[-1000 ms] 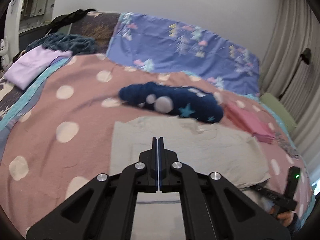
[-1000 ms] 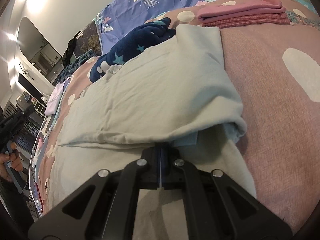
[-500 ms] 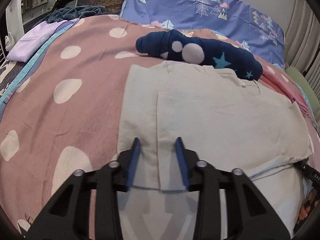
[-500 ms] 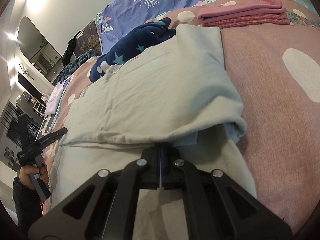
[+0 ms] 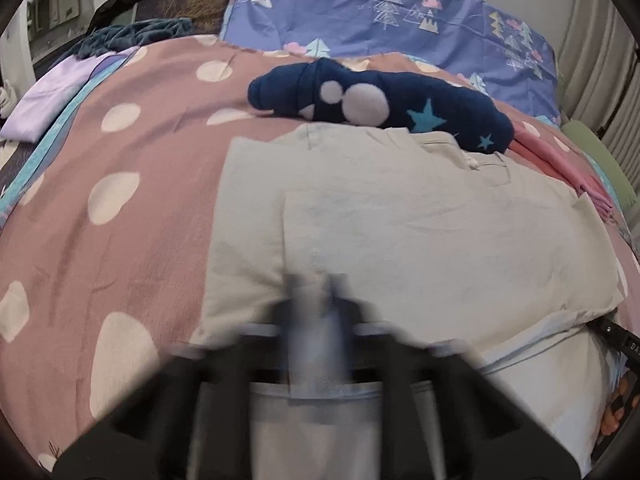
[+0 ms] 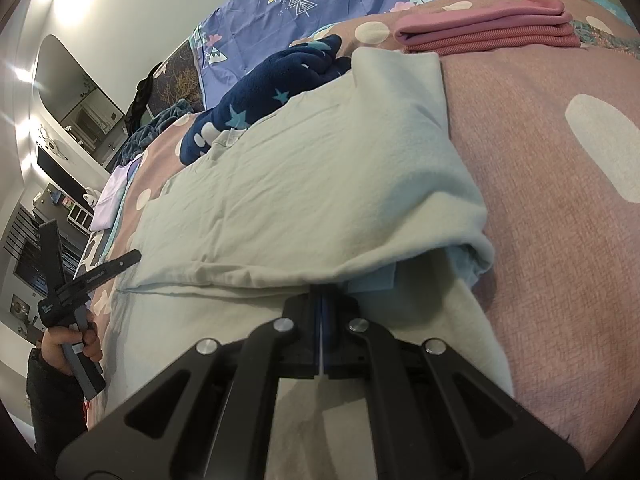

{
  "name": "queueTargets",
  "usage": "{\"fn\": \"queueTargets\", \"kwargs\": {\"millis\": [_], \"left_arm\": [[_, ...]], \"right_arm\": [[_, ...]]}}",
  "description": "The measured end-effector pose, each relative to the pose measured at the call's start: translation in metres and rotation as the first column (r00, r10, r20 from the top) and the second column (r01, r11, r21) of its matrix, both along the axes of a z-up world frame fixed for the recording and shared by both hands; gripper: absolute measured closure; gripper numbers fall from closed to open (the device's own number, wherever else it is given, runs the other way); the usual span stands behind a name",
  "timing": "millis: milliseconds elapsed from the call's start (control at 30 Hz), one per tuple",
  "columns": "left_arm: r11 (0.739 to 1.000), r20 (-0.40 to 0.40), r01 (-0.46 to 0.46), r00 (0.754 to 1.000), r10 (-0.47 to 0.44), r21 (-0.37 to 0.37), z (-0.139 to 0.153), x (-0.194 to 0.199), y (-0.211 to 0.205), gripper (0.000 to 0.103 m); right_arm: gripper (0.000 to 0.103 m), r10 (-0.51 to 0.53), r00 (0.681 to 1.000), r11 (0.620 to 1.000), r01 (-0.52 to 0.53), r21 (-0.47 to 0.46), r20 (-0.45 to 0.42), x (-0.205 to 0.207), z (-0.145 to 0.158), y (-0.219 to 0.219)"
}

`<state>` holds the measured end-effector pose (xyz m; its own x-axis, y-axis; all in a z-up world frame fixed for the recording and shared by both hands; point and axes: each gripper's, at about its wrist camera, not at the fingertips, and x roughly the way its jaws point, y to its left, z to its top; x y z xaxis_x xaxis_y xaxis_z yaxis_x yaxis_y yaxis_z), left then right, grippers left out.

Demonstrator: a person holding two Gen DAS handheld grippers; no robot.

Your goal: Fold small clothes

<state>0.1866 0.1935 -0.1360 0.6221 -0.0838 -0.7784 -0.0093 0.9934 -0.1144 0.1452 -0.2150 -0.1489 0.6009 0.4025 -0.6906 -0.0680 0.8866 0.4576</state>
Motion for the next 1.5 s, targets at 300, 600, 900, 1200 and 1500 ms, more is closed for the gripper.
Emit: {"fn": "queueTargets", "kwargs": {"millis": [300, 600, 900, 1200, 1500], "left_arm": [[0.983, 0.106, 0.005, 0.994, -0.025, 0.185, 0.049, -0.001, -0.009, 0.094], [0.992, 0.031, -0.025, 0.999, 0.021, 0.121, 0.011, -0.002, -0.006, 0.075], [0.957, 0.031, 0.026, 0.999, -0.037, 0.290, -0.018, -0.004, -0.051, 0.063], [0.974, 0.035, 0.029, 0.999, -0.037, 0.227, -0.012, -0.009, -0.043, 0.064], [0.971, 0.035, 0.050, 0.998, -0.059, 0.234, -0.014, -0.014, -0.047, 0.062]], "right_arm": [[0.103, 0.000, 1.000, 1.000, 0.000, 0.001, 0.000, 0.000, 0.000, 0.000], [0.103, 0.000, 1.000, 1.000, 0.000, 0.000, 0.000, 0.000, 0.000, 0.000], [0.102, -0.037, 0.998, 0.990, 0.042, -0.133, 0.041, -0.014, 0.017, 0.002], [0.098, -0.129, 0.985, 0.979, 0.145, -0.145, 0.115, -0.046, 0.047, -0.028], [0.100, -0.017, 1.000, 0.933, 0.025, -0.358, 0.024, 0.013, 0.025, 0.034]]}}
